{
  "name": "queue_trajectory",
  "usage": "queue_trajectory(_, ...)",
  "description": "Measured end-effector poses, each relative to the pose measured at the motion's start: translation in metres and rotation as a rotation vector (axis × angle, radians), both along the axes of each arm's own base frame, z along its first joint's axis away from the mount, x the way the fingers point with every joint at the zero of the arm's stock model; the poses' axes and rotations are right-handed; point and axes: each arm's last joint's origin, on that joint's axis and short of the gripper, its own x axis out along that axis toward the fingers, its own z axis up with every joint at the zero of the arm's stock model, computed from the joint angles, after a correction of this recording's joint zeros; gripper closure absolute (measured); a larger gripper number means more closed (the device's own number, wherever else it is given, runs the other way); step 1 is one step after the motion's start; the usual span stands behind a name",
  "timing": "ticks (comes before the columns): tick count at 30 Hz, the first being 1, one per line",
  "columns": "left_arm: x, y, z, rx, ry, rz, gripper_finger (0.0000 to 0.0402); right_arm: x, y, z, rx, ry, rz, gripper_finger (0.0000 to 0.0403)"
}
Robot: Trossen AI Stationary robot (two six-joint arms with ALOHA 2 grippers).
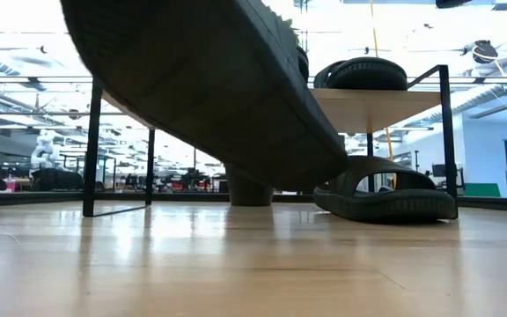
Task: Pick and place slides into the shelf
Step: Put the black slide under the shelf
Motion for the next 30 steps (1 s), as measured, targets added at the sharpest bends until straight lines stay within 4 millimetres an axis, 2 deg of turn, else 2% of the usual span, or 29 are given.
queue_trajectory(4, 0.012, 0.010, -0.009, -0.032, -0.015, 0.073, 0.0400, 0.000, 0.000, 0.002, 0.020, -0.018, 0.000, 0.0403)
queue_trajectory(10, 0.025, 0.011, -0.045, -0.030, 0.033, 0.129, 0.0401, 0.001, 0.001, 0.006, 0.050, -0.047, 0.000, 0.0403)
queue_trajectory(13, 0.030, 0.010, -0.056, 0.000, 0.035, 0.142, 0.0401, 0.001, 0.001, 0.006, 0.049, -0.046, -0.001, 0.0403)
queue_trajectory(22, 0.053, 0.033, -0.050, -0.022, 0.017, 0.245, 0.0401, 0.001, 0.001, 0.006, 0.049, -0.046, 0.000, 0.0403)
queue_trajectory(26, 0.047, 0.032, -0.047, -0.003, 0.054, 0.263, 0.0401, 0.001, 0.001, 0.006, 0.049, -0.046, 0.000, 0.0403)
queue_trajectory(30, 0.031, 0.032, -0.045, 0.035, 0.110, 0.325, 0.0401, 0.001, 0.001, 0.006, 0.049, -0.046, 0.000, 0.0403)
